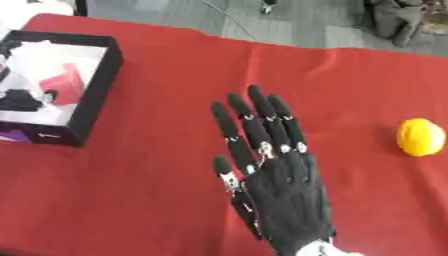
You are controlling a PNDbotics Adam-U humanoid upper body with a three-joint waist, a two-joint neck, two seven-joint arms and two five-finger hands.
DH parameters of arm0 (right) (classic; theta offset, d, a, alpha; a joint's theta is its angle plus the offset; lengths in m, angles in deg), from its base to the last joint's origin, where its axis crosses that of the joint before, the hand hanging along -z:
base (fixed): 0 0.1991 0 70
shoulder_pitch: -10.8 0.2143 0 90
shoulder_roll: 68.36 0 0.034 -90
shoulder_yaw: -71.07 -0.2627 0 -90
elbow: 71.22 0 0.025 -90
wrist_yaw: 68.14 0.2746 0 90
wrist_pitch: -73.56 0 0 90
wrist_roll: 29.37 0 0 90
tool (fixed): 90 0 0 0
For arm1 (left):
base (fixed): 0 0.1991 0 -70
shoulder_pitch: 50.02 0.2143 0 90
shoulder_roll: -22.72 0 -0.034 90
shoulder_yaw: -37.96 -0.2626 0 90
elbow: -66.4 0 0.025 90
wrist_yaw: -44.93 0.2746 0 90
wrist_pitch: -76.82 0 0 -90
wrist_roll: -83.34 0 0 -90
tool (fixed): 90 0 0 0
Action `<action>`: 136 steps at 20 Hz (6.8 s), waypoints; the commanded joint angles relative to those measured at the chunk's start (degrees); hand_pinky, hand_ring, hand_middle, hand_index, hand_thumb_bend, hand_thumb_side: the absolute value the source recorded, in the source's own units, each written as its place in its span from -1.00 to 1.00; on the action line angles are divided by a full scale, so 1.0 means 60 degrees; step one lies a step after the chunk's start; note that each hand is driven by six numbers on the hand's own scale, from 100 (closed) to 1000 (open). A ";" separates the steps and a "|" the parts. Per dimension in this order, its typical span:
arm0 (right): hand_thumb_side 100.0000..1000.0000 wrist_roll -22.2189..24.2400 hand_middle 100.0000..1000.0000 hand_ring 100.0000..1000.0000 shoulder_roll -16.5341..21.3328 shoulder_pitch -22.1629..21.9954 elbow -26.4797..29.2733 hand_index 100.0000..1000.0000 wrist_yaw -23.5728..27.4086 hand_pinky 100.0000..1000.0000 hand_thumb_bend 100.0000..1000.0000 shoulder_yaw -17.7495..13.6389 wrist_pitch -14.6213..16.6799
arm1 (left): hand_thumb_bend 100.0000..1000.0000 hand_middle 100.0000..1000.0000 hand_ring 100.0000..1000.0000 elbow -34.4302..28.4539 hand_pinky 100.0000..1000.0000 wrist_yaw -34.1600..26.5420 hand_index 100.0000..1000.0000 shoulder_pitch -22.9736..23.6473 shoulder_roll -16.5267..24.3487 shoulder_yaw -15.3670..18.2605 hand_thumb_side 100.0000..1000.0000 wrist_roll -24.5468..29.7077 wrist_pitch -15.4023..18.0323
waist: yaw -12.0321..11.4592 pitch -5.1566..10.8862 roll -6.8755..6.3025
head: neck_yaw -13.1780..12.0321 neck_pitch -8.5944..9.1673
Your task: Pick up the objects with one hand, pass them to the other hand, and then place them into the box on the other side of the table.
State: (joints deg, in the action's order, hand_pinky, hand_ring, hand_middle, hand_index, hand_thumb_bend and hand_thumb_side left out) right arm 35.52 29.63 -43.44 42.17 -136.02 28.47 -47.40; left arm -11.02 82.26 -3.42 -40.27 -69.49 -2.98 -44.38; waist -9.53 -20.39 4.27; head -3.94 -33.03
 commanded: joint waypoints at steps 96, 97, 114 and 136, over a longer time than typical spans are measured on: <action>-1.00 -0.3065 0.63 0.88 0.4887 -0.3621 0.0199 0.69 1.3439 0.59 -0.58 -0.6512 -0.3502 | -1.00 0.38 0.35 -0.6196 0.36 -0.8782 0.57 0.2083 -0.2088 0.0499 0.27 -0.1402 0.2703 | -0.0254 -0.0344 0.0226 | 0.2025 -0.0084; -1.00 -0.3237 0.62 0.88 0.4891 -0.3656 0.0199 0.69 1.3534 0.59 -0.54 -0.6533 -0.3502 | -1.00 0.37 0.34 -0.6196 0.36 -0.8761 0.57 0.2084 -0.2095 0.0500 0.27 -0.1397 0.2727 | -0.0274 -0.0369 0.0222 | 0.2058 -0.0040; -1.00 -0.4477 0.62 0.87 0.4854 -0.3924 -0.0621 0.72 1.4016 0.59 -0.62 -0.7094 -0.3502 | -1.00 0.33 0.32 -0.6196 0.35 -0.8545 0.56 0.2076 -0.2228 0.0395 0.28 -0.1260 0.2783 | -0.0624 -0.0606 0.0246 | 0.2437 0.0226; -1.00 -0.4477 0.58 0.83 0.4652 -0.3851 -0.1795 0.70 1.4164 0.59 -0.72 -0.7477 -0.3502 | -1.00 0.37 0.32 -0.6196 0.33 -0.8395 0.53 0.1978 -0.2327 0.0275 0.28 -0.1185 0.2902 | -0.0829 -0.0886 0.0196 | 0.2721 0.0490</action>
State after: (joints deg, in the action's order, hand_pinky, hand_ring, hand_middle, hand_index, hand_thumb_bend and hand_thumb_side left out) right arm 28.91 56.26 -66.96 31.42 -51.22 -15.56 -48.60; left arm -47.19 31.43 9.24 -54.50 -68.02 -10.14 -27.12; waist -14.54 -26.72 5.71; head 12.19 -31.00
